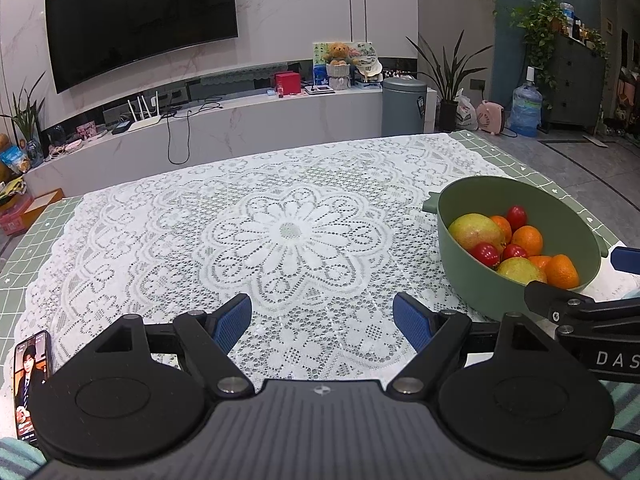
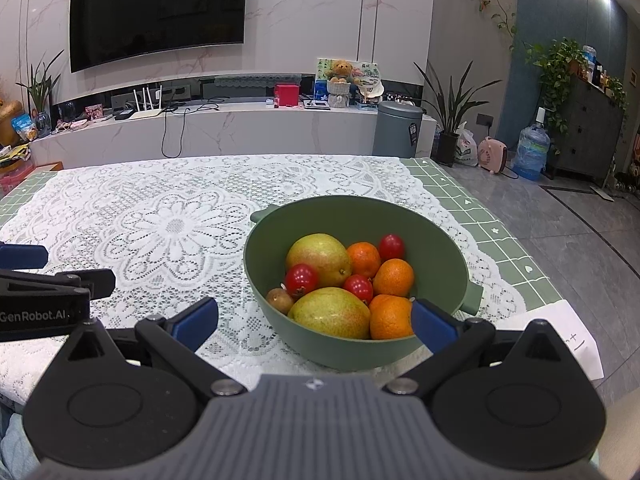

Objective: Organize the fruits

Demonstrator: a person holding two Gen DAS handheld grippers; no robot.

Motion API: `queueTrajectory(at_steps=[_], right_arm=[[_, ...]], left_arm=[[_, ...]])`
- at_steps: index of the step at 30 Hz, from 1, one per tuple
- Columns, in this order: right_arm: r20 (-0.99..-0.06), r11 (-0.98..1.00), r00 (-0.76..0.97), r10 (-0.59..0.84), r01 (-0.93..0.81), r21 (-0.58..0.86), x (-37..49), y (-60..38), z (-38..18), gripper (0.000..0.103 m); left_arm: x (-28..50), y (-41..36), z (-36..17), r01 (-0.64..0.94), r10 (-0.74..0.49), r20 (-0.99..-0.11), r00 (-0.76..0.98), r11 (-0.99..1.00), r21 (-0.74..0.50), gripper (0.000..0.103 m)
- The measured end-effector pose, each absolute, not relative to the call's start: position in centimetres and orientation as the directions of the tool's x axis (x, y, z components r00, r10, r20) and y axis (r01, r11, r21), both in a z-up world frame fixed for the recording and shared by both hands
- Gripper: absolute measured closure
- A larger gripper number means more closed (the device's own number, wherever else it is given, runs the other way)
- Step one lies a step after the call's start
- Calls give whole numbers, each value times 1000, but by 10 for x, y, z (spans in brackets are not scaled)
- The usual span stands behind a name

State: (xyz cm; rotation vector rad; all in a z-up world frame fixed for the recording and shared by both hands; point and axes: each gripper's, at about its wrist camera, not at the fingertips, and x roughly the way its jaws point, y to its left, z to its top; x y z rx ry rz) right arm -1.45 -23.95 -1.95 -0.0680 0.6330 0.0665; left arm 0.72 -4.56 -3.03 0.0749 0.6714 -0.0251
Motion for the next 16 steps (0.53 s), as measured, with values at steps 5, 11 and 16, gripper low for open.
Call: queueTrajectory(at_steps=[5,11,16], right_arm=[[-596,996,802,37,-79,-44,-13,-240,-22,4],[-597,996,801,38,-78,-42,-13,-241,-23,4],[-598,996,801,38,-78,-42,-13,-241,-24,4]], left_arm=[[7,-46,-30,49,1,-622,783,997,63,9],[7,-45,-29,50,-1,-622,783,997,61,9],[6,-45,-28,49,-2,-619,785,997,59,9]])
